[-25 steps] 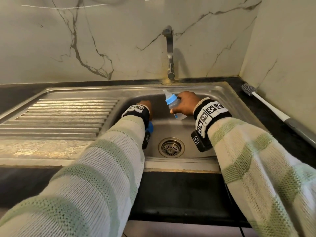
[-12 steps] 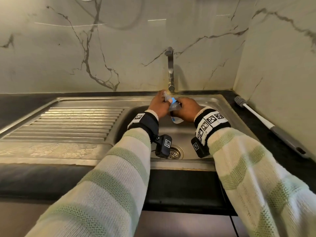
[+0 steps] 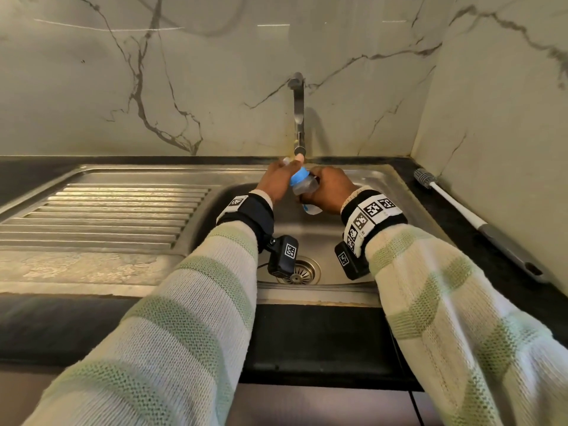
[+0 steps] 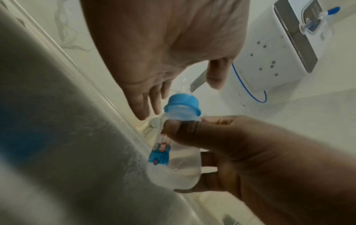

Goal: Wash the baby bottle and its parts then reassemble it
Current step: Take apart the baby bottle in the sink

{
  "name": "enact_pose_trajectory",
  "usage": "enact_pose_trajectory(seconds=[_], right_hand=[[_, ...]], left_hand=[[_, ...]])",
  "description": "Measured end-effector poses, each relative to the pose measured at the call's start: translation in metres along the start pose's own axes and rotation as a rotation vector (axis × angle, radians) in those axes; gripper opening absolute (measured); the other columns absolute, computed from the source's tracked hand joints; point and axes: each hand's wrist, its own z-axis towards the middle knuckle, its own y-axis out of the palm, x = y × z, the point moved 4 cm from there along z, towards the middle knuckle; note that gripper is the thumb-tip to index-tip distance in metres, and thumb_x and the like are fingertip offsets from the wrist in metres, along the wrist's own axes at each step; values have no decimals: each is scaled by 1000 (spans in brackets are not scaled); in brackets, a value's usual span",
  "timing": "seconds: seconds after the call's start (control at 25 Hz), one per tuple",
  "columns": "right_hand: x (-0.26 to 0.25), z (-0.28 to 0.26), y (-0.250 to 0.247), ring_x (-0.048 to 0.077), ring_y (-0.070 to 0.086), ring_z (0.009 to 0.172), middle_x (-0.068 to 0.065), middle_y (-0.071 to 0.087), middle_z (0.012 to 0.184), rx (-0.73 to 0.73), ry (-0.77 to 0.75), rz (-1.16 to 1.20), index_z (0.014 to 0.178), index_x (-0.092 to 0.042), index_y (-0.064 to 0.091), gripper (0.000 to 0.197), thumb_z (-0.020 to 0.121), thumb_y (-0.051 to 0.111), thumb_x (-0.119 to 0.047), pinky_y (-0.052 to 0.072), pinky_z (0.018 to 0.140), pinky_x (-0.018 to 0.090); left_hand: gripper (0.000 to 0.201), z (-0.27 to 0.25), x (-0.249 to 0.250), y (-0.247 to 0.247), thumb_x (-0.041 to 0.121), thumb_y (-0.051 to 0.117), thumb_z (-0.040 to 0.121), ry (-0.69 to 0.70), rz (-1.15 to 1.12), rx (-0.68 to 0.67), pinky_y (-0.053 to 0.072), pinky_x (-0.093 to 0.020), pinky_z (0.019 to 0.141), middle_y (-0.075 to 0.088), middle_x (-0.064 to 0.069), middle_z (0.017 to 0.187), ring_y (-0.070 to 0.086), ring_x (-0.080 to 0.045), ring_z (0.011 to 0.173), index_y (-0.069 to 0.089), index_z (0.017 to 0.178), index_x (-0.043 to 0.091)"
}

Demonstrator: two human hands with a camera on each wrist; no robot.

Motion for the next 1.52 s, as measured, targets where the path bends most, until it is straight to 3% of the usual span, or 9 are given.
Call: enact_pose_trajectory(seconds=[0.2,0.36,0.48,0.56,0.72,0.92,1.08,1.24,1.52], right_hand=[[4,1,2,22,64,93,5,70,104,0,17,-16,110,-13,68,45,71,82,-30,52,85,35],[2,-2,2,17,62,92,0,67,102,1,5,85,110,-15,67,41,73,81,-24,47,78,27],[-2,-4,4,13,60,92,-4,63,103,-31,-31,111,121,-18,63,50,75,81,-20,42,78,23],[-2,-3,6,14,62,92,-4,64,102,-51,-40,93,125,-18,62,55,73,82,-23,43,76,22],[1,-2,8,10,60,83,-5,63,99,-66,-29,73,123,-18,63,54,73,83,-21,40,67,16],[4,-2,5,15,64,89,-5,67,94,-41,-33,62,107,-19,69,38,72,83,-22,41,64,17],[6,0,6,17,64,97,-2,68,106,-35,5,102,117,-15,65,52,70,85,-26,46,79,25],[20,5,9,22,62,104,1,64,114,-83,87,-76,126,-10,61,68,69,86,-35,47,88,31],[36,9,2,23,58,97,5,59,109,-138,154,-123,118,-14,56,55,70,82,-19,47,79,33]], left_hand=[[50,-21,22,-1,7,69,84,140,52,-21,51,-37,99,64,-13,122,62,-26,112,56,132,5],[34,-23,24,-8,35,79,79,222,190,118,53,-26,78,73,-1,92,69,-16,88,72,101,11],[43,-26,24,-12,56,74,78,168,348,195,37,-22,54,58,5,62,51,-11,58,63,69,16],[58,-22,19,-9,68,67,77,118,386,172,40,-26,61,64,-1,79,57,-15,71,65,85,11],[102,-25,13,8,73,73,62,-5,50,-50,47,-41,101,60,-8,128,58,-26,116,46,137,9],[37,-28,22,7,21,65,91,117,108,-85,51,-39,94,62,-13,107,60,-28,104,59,120,0],[35,-30,28,-8,37,77,83,212,186,115,50,-22,75,72,-2,92,67,-15,86,72,105,9],[50,-31,30,-27,49,79,77,192,250,344,42,-21,76,72,2,99,64,-13,87,72,108,11],[48,-27,19,-18,43,77,80,200,537,246,48,-28,82,70,-3,111,64,-20,98,66,117,13]])
